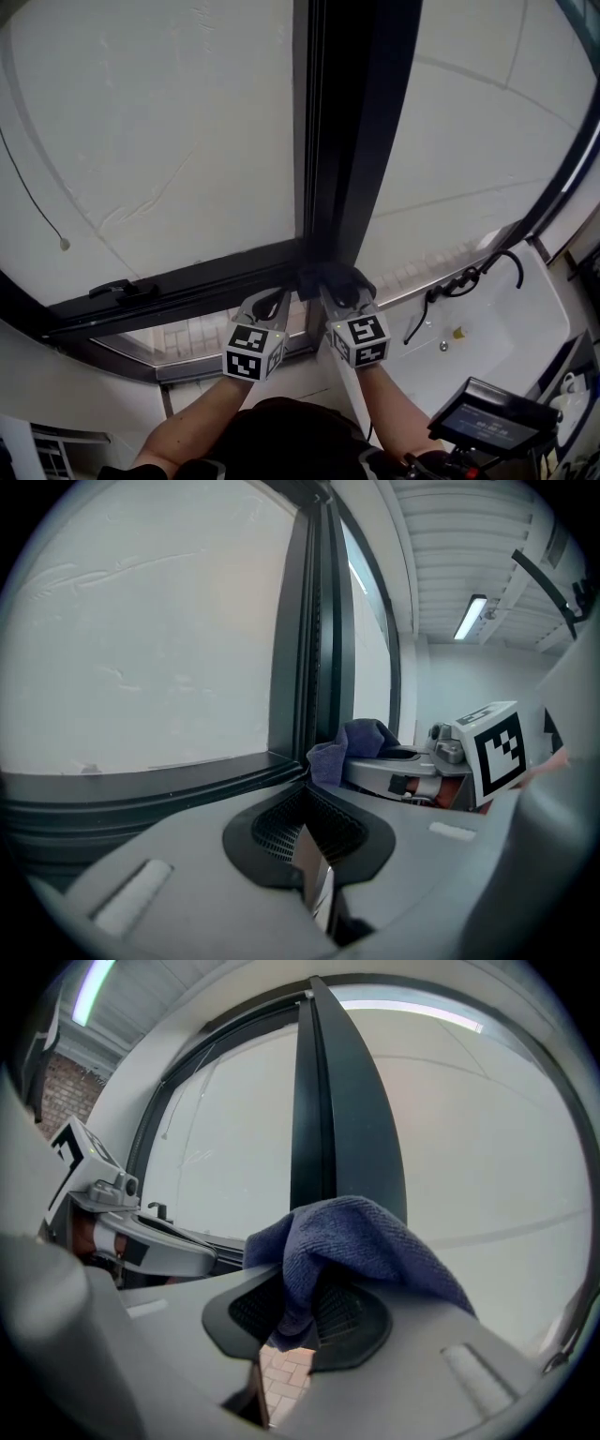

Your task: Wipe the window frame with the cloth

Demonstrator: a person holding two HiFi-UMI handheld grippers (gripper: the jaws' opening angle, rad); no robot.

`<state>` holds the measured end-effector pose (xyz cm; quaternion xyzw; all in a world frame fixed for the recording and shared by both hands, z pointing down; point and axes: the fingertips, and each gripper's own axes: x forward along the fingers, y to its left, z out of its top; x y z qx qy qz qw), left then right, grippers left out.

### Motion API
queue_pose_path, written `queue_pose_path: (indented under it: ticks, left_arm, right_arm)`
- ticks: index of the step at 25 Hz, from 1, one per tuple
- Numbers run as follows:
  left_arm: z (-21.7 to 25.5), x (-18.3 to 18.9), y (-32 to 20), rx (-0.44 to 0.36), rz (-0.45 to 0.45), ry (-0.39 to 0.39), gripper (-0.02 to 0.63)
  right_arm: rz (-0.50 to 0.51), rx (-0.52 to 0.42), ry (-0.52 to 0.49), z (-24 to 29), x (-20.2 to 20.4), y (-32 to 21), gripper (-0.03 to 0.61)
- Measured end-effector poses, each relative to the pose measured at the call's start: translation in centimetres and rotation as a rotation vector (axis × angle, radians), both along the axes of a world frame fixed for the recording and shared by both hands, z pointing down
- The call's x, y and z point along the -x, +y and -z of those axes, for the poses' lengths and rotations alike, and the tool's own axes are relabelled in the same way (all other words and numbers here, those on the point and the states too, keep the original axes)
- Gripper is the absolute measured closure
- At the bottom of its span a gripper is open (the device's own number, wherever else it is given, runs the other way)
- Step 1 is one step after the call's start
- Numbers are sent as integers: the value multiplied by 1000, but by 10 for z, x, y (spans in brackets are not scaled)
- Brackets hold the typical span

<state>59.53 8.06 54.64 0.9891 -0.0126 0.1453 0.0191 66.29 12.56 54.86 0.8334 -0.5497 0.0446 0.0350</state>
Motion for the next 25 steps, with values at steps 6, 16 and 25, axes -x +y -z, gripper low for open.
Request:
queue_pose_path:
  ticks: [6,16,25]
  left_arm:
    - [-7,7,-8,-1,18,-7,620]
    - [-11,11,-18,8,51,-12,620]
    - [-11,32,-41,4,94,-14,620]
  right_arm:
    - [-27,-4,-67,-18,-2,24,508]
    - [104,20,-26,-17,3,-3,508]
    - [140,1,-52,-19,3,-17,509]
